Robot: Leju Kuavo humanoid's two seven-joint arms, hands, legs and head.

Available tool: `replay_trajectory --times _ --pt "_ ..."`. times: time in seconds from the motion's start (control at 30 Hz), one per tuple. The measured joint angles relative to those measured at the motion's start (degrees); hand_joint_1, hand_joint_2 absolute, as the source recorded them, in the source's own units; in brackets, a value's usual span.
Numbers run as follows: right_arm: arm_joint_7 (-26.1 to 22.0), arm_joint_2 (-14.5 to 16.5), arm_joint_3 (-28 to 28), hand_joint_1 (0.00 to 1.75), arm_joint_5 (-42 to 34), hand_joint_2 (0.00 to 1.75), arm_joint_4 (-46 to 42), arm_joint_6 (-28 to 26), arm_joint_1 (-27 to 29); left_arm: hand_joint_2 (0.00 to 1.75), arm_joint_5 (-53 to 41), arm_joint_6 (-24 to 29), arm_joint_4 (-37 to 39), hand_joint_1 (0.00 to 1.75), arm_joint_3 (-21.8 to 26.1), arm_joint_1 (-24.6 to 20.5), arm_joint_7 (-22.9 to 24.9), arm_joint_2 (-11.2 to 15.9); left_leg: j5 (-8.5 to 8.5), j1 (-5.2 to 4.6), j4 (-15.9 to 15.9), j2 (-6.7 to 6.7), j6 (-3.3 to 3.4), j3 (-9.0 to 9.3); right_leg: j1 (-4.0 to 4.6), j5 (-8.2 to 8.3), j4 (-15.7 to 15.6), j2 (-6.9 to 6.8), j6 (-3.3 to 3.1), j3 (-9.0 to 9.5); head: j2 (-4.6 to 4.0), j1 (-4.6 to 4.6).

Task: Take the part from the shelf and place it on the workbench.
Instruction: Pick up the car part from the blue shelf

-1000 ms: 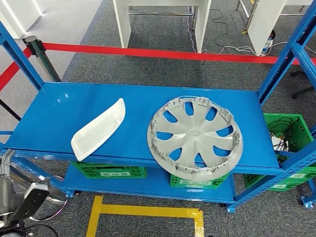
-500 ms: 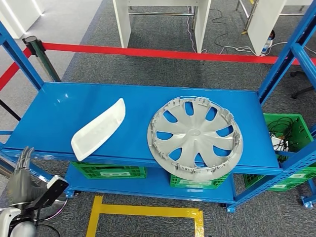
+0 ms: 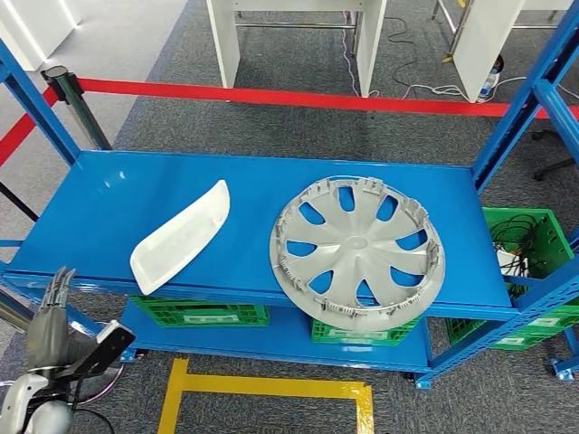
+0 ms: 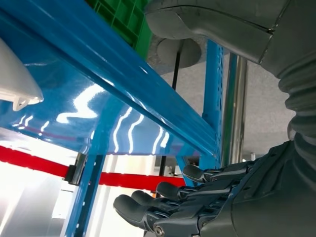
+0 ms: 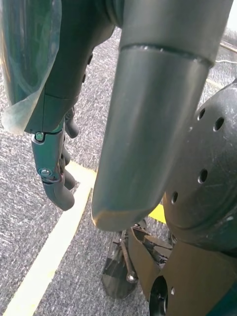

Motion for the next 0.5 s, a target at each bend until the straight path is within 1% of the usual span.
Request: replay_trajectory --times 0.13,0.37,0.43,0.5 --pt "0.0 0.0 0.0 0.0 0.0 0.0 0.0 0.0 0.0 1.75 -0.9 0.1 0.4 0.0 -0.2 0.0 0.2 0.1 0.0 0.0 0.0 0.0 0.0 0.0 0.0 0.0 0.0 0.0 0.01 0.0 0.0 0.0" --pt "0.3 -0.3 0.4 0.0 0.3 0.0 0.0 0.3 -0.1 1.75 -8.0 1.2 1.6 0.0 -2.8 -1.3 2.9 0.7 0.0 0.0 0.0 0.0 0.0 0.0 0.0 0.01 0.0 0.0 0.01 0.01 0.0 0.01" --pt "0.3 -0.4 0.7 0.0 0.5 0.0 0.0 0.4 -0.1 1.75 -11.3 2.0 2.3 0.0 -4.1 -1.8 3.7 1.0 0.0 0.0 0.0 0.0 0.01 0.0 0.0 0.01 0.0 0.0 0.02 0.0 0.0 -0.01" --pt "0.5 -0.5 1.0 0.0 0.9 0.0 0.0 0.4 -0.1 1.75 -18.1 3.9 2.9 0.0 -6.0 -2.4 4.7 1.5 0.01 0.0 0.0 0.0 0.01 0.0 0.0 0.01 0.0 -0.02 0.02 0.0 0.0 -0.01"
